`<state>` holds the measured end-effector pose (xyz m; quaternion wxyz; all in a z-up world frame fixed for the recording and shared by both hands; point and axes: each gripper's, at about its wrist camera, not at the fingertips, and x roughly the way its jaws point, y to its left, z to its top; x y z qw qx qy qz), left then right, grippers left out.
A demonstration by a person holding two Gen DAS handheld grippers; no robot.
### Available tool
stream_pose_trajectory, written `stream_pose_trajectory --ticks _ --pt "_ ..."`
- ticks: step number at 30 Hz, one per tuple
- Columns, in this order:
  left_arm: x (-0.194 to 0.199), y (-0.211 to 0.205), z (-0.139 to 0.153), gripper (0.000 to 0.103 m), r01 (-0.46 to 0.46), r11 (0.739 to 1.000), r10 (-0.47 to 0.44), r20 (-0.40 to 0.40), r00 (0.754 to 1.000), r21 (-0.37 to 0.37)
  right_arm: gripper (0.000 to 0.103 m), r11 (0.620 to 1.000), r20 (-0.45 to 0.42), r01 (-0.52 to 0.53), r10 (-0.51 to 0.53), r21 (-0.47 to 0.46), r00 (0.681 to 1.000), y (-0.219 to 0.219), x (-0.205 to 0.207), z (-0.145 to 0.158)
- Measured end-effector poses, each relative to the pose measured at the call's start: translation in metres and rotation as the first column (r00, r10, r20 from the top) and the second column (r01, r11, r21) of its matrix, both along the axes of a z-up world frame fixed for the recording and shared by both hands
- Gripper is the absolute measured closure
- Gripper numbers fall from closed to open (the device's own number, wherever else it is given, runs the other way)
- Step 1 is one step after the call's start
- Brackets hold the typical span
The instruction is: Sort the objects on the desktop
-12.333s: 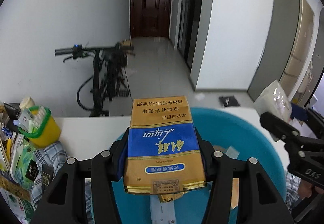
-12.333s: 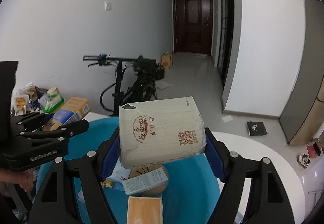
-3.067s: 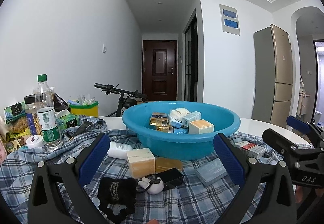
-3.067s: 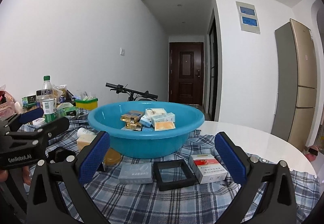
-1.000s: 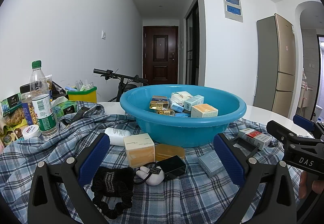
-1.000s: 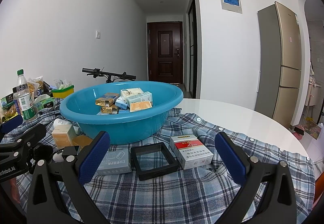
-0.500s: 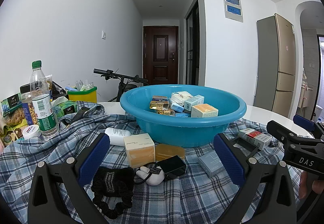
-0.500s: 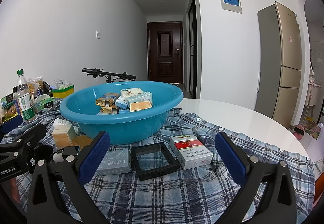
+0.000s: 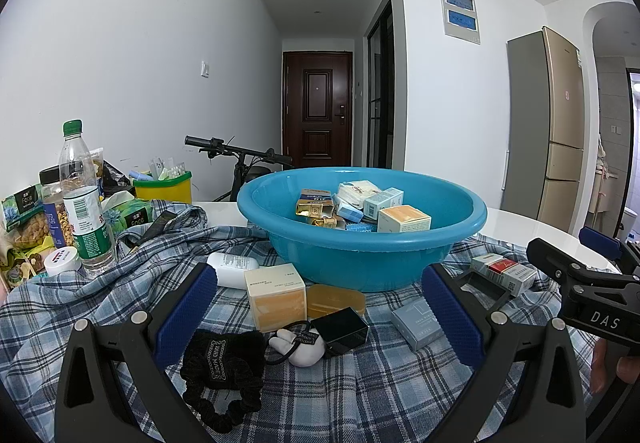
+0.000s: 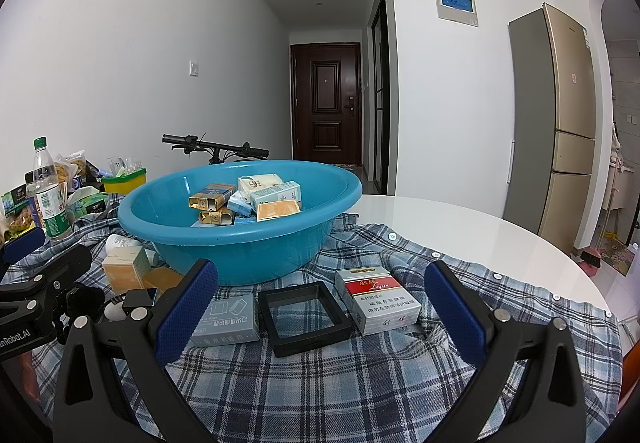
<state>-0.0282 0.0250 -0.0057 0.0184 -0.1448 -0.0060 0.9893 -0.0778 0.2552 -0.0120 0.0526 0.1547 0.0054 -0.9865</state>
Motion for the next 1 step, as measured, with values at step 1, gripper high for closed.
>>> stream_pose_trajectory --ticks 1 --pt "0.0001 -0.0001 0.0001 0.000 0.000 1.000 0.000 0.000 1.000 0.000 0.000 1.000 0.000 0.000 0.000 0.000 1.000 0.0000 0.0001 0.0000"
